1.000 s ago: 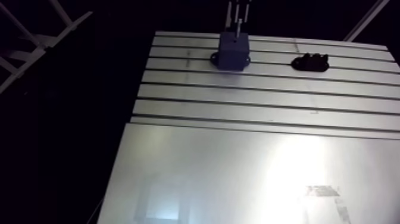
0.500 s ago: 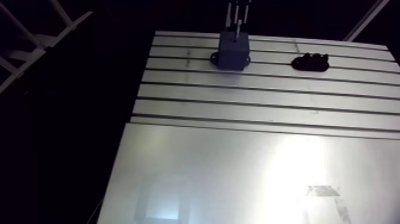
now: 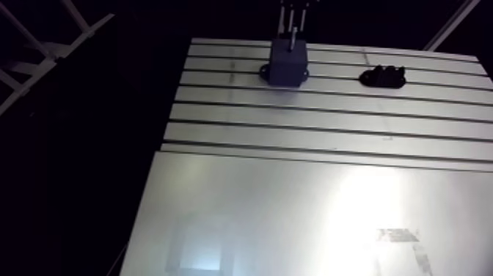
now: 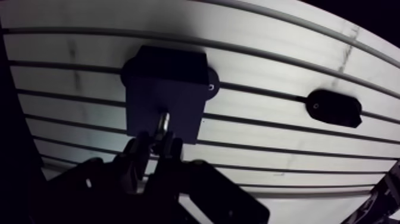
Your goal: Pick up the M10 bolt and insert it into the hole until fully seated.
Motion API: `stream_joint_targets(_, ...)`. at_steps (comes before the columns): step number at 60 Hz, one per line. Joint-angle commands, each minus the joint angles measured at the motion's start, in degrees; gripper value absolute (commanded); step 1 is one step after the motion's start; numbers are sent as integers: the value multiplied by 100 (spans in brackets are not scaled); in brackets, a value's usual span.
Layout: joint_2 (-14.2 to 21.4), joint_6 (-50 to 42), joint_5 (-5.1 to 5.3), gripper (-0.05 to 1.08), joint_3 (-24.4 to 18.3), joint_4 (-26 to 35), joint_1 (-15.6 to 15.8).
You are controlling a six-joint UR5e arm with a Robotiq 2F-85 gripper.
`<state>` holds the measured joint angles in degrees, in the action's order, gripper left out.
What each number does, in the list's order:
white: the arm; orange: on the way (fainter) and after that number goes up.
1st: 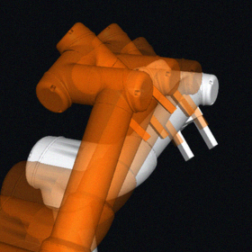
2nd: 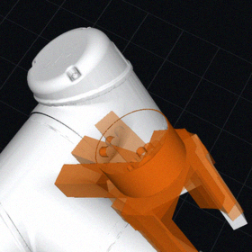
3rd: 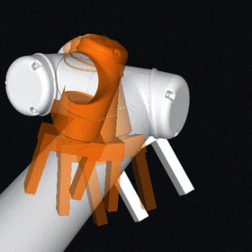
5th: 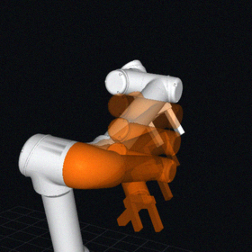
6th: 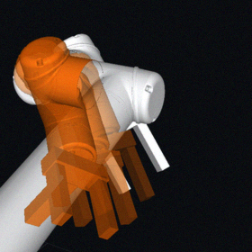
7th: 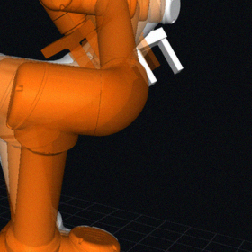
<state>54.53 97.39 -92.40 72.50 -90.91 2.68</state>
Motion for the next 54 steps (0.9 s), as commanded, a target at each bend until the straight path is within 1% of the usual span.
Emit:
stream_joint_targets(1, 0, 3, -11, 107, 31, -54, 5)
stream_joint_targets(20, 0, 3, 16, 107, 66, -45, -3)
stream_joint_targets(54, 0, -5, 7, 107, 178, -71, -4)
